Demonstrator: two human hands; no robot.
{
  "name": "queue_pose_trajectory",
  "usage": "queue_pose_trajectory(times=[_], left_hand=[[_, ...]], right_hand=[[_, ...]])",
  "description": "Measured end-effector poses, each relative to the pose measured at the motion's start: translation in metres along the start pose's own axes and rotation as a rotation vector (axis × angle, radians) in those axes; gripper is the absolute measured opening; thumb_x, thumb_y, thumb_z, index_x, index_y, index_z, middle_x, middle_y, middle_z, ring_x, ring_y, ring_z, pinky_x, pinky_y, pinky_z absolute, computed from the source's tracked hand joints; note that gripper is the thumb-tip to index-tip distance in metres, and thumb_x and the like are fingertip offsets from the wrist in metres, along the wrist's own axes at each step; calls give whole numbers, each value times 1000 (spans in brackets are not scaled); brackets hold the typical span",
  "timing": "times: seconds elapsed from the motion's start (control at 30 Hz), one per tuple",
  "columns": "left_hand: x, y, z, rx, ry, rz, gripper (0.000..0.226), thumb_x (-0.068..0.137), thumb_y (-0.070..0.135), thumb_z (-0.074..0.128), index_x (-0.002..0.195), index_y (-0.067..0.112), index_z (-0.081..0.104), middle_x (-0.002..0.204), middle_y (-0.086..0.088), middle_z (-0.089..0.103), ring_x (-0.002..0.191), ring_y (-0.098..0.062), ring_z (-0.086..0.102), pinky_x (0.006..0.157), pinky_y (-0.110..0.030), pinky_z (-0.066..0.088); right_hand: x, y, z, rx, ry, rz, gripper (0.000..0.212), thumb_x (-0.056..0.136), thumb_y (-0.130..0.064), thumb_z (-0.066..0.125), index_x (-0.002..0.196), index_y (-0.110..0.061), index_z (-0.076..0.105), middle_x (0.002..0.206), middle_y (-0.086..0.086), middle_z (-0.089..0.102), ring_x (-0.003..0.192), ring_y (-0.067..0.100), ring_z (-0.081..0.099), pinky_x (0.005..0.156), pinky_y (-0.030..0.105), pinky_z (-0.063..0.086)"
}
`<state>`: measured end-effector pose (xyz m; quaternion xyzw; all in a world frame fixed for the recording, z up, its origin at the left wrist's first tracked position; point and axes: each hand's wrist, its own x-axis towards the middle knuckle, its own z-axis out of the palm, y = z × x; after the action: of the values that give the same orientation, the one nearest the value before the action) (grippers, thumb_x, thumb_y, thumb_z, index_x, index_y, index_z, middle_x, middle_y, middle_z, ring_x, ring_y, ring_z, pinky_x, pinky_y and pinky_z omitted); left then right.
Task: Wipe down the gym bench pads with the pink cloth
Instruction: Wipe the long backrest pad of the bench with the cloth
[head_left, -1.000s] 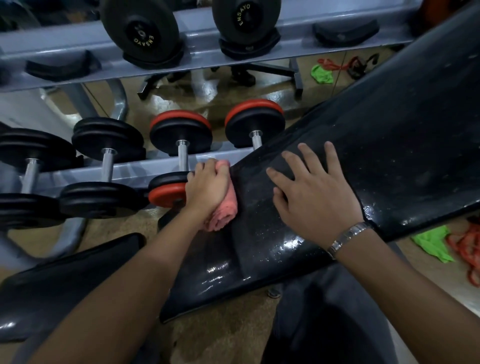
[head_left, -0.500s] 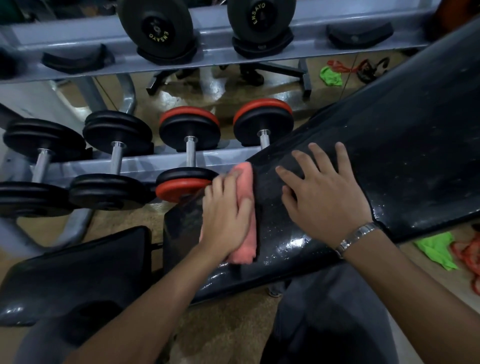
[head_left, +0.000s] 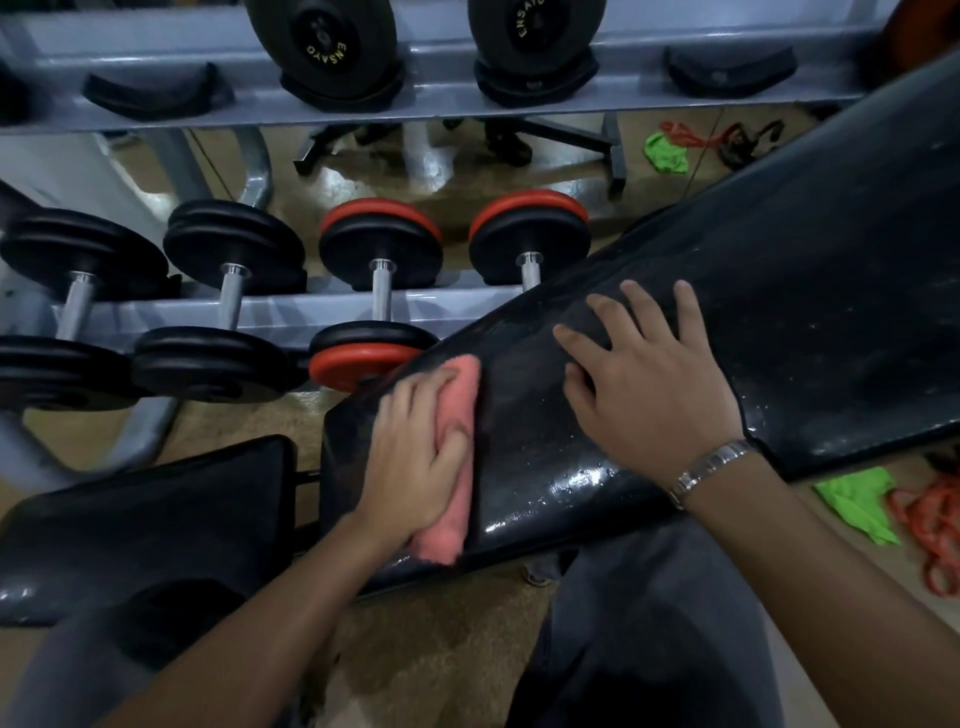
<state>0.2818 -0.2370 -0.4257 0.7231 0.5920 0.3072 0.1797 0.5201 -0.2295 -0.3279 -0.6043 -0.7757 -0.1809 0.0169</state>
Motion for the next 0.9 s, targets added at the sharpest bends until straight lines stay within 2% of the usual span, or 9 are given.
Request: queue_pose_trajectory(times=[0.1,0.3,0.47,0.5,0.63,0.7,0.73,0.83,0.9], left_hand=[[8,13,7,26,79,-230,57,94,37,41,150,24,45,141,0,48,124,-23,46,110,-46,39],[-45,-1,-5,79,-138,395,56,93,33,48,146,16,46,143,-10,49,128,-31,50,110,-47,40],[-23,25,4,52,60,-128,58,92,38,39,146,19,47,137,-2,48,119,-20,44,105,-43,41],[-26,40,8,63,70,-138,60,91,38,39,147,18,47,137,-4,48,117,-21,43,103,-41,39],[-64,38,13,97,-51,374,61,85,34,51,143,14,49,137,-13,52,114,-34,54,99,-46,43],[-64,10,8,158,-86,506,59,85,34,52,141,15,49,135,-14,53,112,-37,57,96,-50,46],[-58,3,5,157,-80,431,58,86,35,51,141,15,49,135,-14,54,114,-37,57,97,-51,46],[-43,27,8,66,79,-100,58,90,36,42,144,16,49,135,-8,51,117,-27,48,102,-49,43],[-47,56,14,83,111,-147,61,90,36,40,146,14,48,135,-9,50,114,-26,47,100,-44,42]], right_hand=[[-1,0,0,-6,-3,-2,51,99,-42,37,139,-25,64,148,16,56,144,42,43,120,69,20],[-1,-1,0,1,0,-4,50,99,-42,39,139,-25,64,148,15,56,145,42,42,120,69,20],[0,-1,0,-2,-5,6,51,100,-42,37,140,-25,63,149,15,55,145,41,41,120,69,19],[0,-1,0,-2,-5,11,51,100,-42,37,140,-25,63,149,15,55,145,41,41,120,69,19],[-1,-1,0,0,-10,4,51,100,-42,38,141,-26,62,150,14,54,146,41,40,121,69,19],[-1,-1,1,-6,-8,3,51,100,-42,37,141,-26,61,150,14,54,147,40,39,121,69,19],[-1,-1,0,-5,-8,5,51,100,-42,37,142,-26,61,150,14,54,147,40,39,121,69,19],[0,-2,1,3,-4,8,51,100,-42,37,141,-25,62,149,14,54,146,40,39,121,69,18],[-1,-2,1,11,1,14,51,99,-41,37,140,-25,62,149,15,55,146,41,40,121,69,18]])
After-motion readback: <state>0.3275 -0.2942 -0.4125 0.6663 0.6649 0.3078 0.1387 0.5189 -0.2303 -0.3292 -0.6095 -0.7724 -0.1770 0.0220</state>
